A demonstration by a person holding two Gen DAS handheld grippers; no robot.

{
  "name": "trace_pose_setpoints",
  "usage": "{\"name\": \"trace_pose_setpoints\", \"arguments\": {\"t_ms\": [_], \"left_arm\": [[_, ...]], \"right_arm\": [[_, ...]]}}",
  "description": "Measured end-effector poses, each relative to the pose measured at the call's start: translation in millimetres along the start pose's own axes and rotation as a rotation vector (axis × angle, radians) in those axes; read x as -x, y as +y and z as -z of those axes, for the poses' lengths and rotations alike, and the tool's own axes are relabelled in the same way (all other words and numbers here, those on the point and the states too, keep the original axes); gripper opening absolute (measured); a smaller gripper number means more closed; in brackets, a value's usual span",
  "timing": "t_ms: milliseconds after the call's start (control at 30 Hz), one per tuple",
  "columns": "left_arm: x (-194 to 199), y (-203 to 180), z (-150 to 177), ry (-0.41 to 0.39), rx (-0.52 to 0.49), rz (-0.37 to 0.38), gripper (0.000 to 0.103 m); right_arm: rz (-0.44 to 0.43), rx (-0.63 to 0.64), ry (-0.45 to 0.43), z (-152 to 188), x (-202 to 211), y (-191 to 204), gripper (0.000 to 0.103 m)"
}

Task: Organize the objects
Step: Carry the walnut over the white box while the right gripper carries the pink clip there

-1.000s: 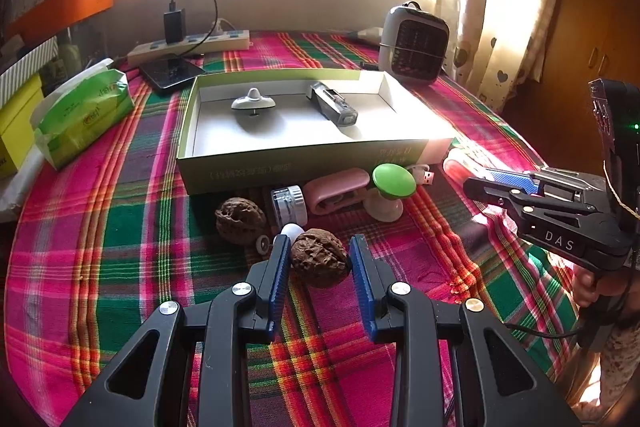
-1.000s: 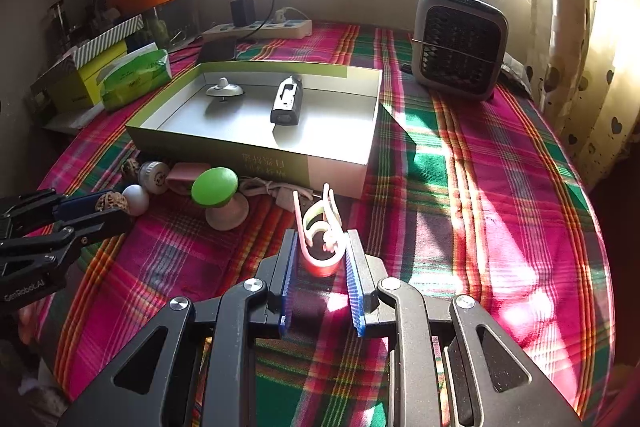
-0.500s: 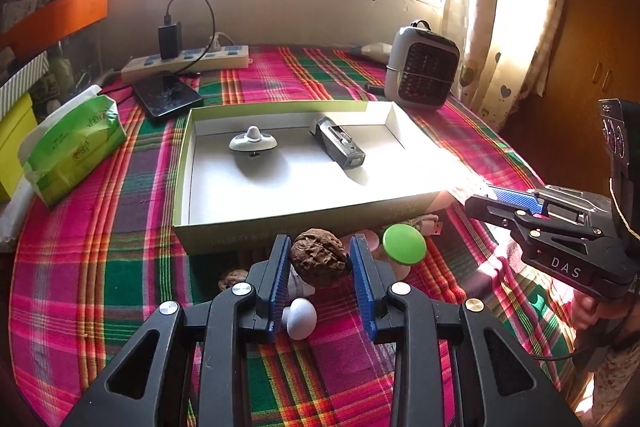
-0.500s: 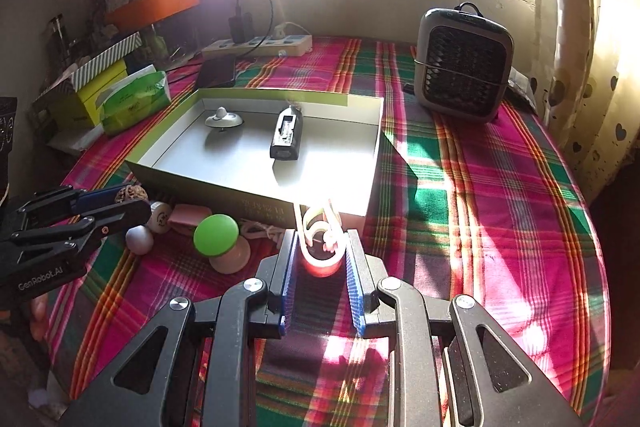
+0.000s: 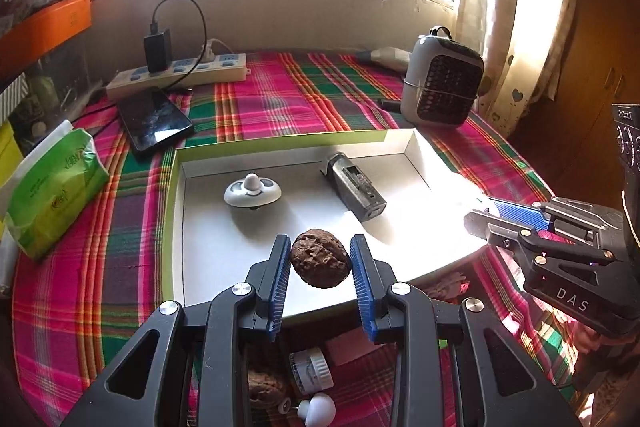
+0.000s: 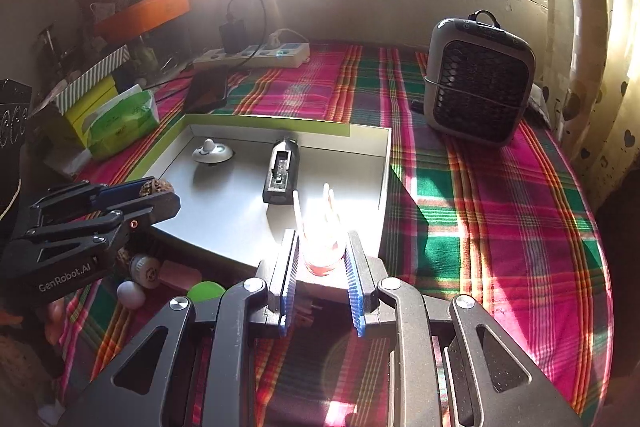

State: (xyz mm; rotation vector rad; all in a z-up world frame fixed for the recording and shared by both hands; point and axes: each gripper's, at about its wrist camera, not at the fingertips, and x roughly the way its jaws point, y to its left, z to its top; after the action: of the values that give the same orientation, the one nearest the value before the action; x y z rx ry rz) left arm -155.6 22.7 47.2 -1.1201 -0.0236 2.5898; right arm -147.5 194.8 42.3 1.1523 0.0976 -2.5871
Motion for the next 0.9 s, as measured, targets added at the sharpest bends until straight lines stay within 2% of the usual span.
{"name": "trace_pose_setpoints", "arguments": {"t_ms": [467,900], "left_arm": [[-30.8,4.8,-25.0,0.039,0.023,0.010,0.028],[-65.2,7.2,-45.2,0.092,0.020,-0.021,0.028]], "right_arm": [[-0.013,-0.016,0.017,-18.9,-21.9,-8.1,0.024],[-0.019,-0.029,0.044,-35.8,-46.5,-10.8,0.024]]}}
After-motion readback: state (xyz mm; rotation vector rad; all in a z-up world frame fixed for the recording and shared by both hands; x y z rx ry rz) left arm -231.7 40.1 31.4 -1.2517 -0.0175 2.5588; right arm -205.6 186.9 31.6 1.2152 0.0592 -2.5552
